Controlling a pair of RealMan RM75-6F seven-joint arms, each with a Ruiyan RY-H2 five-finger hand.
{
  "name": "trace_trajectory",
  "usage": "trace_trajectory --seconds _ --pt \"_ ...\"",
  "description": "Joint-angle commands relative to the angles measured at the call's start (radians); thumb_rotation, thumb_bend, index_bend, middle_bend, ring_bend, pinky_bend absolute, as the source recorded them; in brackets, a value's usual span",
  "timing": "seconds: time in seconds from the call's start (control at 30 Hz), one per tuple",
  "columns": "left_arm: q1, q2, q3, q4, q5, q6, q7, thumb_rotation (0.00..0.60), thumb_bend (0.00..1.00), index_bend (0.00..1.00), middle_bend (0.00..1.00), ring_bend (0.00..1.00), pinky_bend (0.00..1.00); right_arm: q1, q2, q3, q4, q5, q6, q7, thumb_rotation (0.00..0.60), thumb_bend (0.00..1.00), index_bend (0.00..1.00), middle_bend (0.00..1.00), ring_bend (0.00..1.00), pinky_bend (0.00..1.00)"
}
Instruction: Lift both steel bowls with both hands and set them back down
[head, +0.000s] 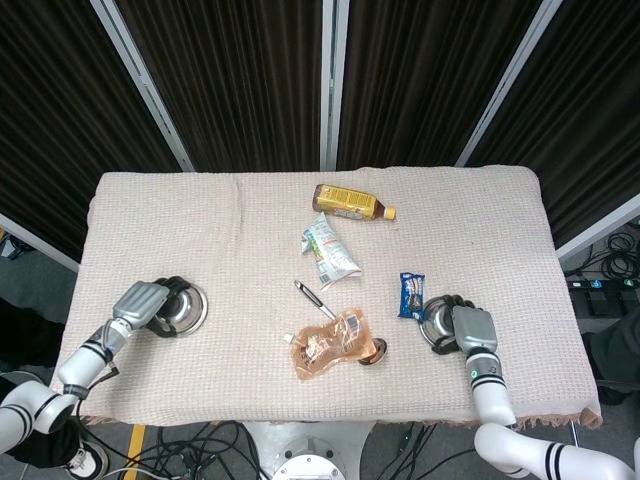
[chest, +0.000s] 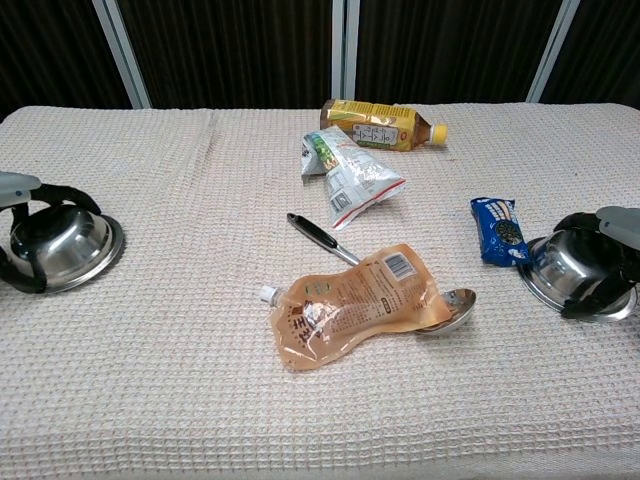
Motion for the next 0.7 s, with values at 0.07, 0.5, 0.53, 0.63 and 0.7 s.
trace_trajectory --seconds 0.07,0.5,0.53,0.63,0.7 --pt "0.002 0.015 -0.005 -0.021 -0.005 0.013 0.008 0.6 0.0 0.38 0.38 0.33 0.56 -0.022 0.054 -0.042 -0.056 -0.014 0.042 -0.027 0.6 0.1 0.34 0.33 0.25 0.38" --pt "0.056 0.185 -0.056 -0.213 -0.041 0.183 0.123 0.6 0.0 0.43 0.43 0.36 0.59 -0.168 0.194 -0.066 -0.096 -0.144 0.209 0.172 0.6 0.1 0.36 0.34 0.26 0.39" --pt "0.074 0.213 -0.079 -0.249 -0.056 0.236 0.131 0.6 0.0 0.44 0.44 0.37 0.59 -0.186 0.198 -0.056 -0.093 -0.211 0.235 0.245 0.6 0.1 0.36 0.34 0.27 0.4" --pt "0.127 0.232 -0.157 -0.316 -0.078 0.42 0.103 0.6 0.0 0.44 0.44 0.39 0.6 -0.221 0.17 -0.021 -0.04 -0.414 0.307 0.482 0.6 0.1 0.37 0.34 0.27 0.4" --pt "0.153 0.212 -0.204 -0.348 -0.084 0.523 0.042 0.6 0.0 0.45 0.45 0.4 0.62 -0.225 0.122 0.005 0.023 -0.529 0.354 0.627 0.6 0.1 0.37 0.34 0.27 0.41"
